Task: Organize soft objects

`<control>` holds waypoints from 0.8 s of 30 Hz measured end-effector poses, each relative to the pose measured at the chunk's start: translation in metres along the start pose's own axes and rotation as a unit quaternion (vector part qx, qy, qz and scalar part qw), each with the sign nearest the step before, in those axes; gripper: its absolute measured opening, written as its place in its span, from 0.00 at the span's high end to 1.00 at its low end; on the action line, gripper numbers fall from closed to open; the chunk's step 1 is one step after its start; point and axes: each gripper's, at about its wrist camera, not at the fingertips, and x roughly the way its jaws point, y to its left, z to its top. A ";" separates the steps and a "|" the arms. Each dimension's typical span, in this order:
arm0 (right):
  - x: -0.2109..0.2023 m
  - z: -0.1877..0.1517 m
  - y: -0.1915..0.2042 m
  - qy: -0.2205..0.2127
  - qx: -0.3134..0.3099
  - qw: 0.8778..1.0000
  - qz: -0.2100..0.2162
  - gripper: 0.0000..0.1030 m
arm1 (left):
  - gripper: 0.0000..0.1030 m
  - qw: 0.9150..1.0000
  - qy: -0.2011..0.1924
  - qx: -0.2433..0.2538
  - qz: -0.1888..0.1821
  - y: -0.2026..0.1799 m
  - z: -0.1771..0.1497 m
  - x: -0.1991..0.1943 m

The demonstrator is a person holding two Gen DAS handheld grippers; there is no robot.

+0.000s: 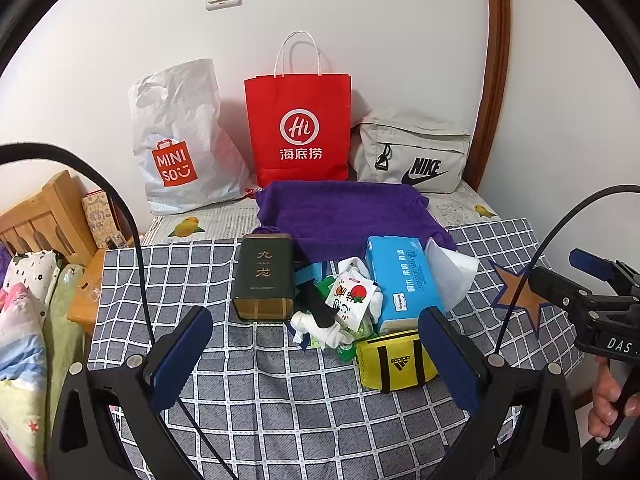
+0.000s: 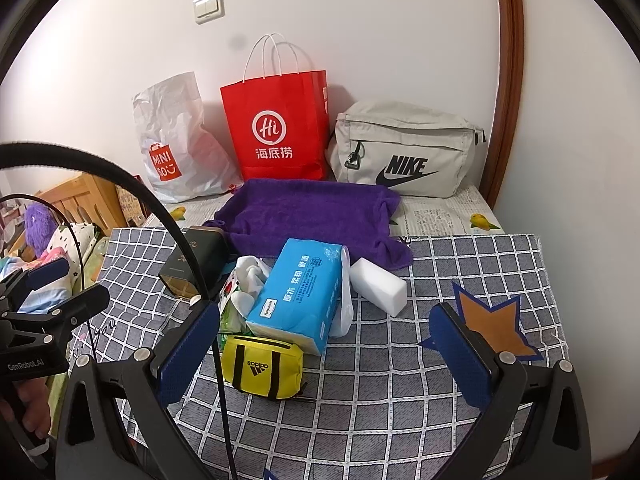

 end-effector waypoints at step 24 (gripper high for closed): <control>0.039 -0.006 -0.025 0.031 0.013 0.999 -0.022 0.00 | 0.00 1.000 0.016 -0.013 -0.007 0.015 -0.007 0.021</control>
